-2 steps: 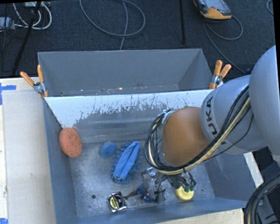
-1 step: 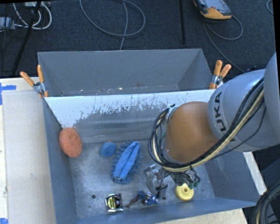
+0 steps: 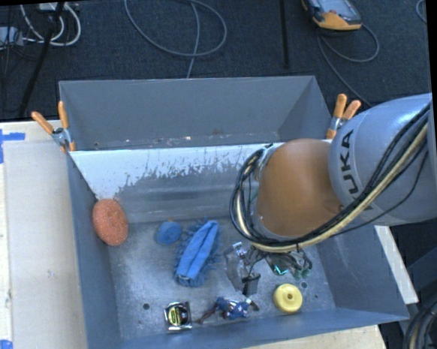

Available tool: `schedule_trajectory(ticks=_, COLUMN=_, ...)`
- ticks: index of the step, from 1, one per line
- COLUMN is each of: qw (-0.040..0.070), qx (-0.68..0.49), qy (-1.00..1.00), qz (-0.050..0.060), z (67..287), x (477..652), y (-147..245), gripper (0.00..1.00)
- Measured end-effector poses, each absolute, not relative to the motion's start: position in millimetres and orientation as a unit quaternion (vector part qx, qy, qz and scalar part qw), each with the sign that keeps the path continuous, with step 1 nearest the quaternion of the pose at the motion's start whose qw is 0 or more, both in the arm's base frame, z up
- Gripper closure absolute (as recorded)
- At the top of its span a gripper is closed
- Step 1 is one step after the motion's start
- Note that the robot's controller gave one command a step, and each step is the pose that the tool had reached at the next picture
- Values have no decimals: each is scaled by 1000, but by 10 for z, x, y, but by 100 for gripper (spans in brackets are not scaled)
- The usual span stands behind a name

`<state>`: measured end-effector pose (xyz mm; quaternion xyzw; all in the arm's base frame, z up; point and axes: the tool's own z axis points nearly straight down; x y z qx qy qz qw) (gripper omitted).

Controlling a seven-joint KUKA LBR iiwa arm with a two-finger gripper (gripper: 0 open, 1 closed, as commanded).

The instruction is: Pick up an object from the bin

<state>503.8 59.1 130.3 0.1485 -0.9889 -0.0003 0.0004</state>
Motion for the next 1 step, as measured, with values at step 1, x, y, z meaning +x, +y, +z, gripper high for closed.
schedule_trajectory(ticks=1, qw=0, qx=148, qy=-989, qz=0, z=1316, x=5052, y=602, gripper=0)
